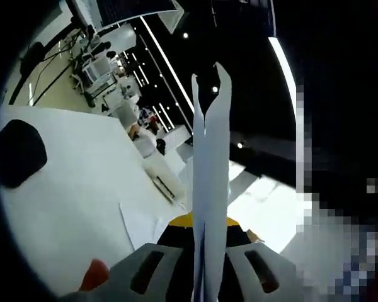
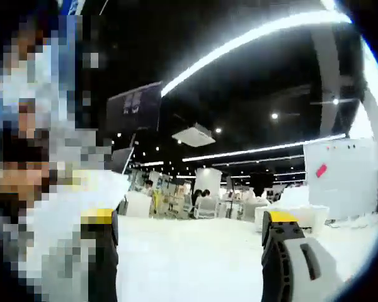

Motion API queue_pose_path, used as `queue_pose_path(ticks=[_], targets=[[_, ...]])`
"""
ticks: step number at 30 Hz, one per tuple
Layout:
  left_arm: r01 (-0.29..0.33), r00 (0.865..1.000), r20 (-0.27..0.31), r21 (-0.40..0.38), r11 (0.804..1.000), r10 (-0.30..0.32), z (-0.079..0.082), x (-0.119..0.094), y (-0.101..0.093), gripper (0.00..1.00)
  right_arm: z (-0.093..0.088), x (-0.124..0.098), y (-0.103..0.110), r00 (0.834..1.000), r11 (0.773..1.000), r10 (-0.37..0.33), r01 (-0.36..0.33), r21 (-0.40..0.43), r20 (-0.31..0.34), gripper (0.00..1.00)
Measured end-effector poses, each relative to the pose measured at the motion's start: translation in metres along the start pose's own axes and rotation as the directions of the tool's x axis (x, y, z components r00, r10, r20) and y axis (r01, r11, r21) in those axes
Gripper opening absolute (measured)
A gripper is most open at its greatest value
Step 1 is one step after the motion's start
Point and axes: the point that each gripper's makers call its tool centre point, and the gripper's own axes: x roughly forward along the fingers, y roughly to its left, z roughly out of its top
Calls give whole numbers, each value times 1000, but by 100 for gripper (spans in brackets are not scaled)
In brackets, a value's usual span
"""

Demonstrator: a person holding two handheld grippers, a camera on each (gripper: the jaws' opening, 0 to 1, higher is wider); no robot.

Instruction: Organize the stack of printing papers by aligning and flattening the scattered papers on the table

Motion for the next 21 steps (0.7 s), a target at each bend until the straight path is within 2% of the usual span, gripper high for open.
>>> queue_pose_path(ticks=[2,6,9,10,11,12,13,14,16,18,20,21], targets=[[4,1000,1,-4,1000,-4,1,0,-1,6,-18,2,-5,995,1000,-26,27,8,-99,90],[5,1000,4,-2,1000,-5,2,-1,-2,6,-28,9,-12,991,999,-41,39,-19,-126,90],[3,1000,4,8,1000,-3,3,-2,-3,6,-39,12,-17,981,994,-59,41,-100,-187,90],[3,1000,5,7,1000,-3,3,-2,-3,6,-40,13,-18,980,993,-64,44,-109,-189,90],[6,1000,7,10,1000,-6,4,-2,-4,6,-41,16,-19,982,995,-56,40,-93,-178,90],[5,1000,7,9,1000,-5,4,-1,-4,6,-44,19,-18,985,999,-44,41,-17,-167,90],[6,1000,7,9,1000,-6,4,-1,-5,6,-51,19,-18,982,999,-34,40,29,-187,90],[7,1000,4,10,1000,-7,3,-1,-5,6,-61,18,-19,975,997,-24,41,73,-220,90],[5,1000,-1,11,1000,-5,3,-2,-5,6,-76,16,-23,960,993,-30,61,103,-279,90],[4,1000,-4,12,1000,-4,3,-3,-6,6,-93,12,-24,937,987,-14,69,146,-349,90],[4,1000,-3,17,1000,-4,4,-3,-6,6,-109,4,-26,896,989,-7,73,131,-445,90],[3,1000,-3,17,1000,-3,6,-3,-5,6,-112,2,-23,886,988,19,55,145,-464,90]])
